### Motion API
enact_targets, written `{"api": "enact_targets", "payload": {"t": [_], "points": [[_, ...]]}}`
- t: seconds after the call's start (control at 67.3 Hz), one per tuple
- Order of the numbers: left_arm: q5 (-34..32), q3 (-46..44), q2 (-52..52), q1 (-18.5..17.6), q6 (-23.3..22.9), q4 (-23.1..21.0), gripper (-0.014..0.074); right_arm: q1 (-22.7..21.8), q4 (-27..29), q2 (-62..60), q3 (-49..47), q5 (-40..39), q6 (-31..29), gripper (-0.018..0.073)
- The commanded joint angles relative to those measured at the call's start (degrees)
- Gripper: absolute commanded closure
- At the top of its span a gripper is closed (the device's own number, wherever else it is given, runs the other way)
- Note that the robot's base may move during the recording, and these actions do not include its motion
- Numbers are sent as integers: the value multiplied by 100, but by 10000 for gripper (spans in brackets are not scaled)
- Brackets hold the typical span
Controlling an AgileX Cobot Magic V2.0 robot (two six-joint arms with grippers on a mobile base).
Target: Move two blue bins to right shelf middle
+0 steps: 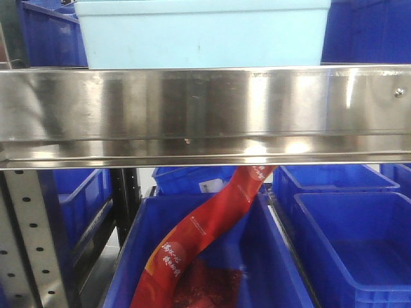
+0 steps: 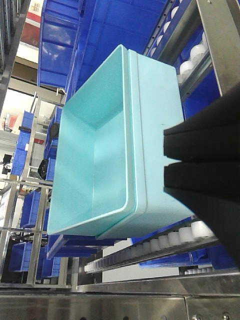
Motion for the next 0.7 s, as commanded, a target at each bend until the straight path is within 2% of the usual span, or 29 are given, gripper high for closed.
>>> {"api": "enact_targets", "payload": {"t": [0.0,0.134,0.684], "points": [[-114,11,-37,-30,3,18,707,-39,38,-362,467,-43,41,726],[-114,11,-37,-30,3,18,707,-39,38,-904,820,-43,41,726],[-114,11,-37,-30,3,18,707,-39,38,-904,876,65,41,726]]}}
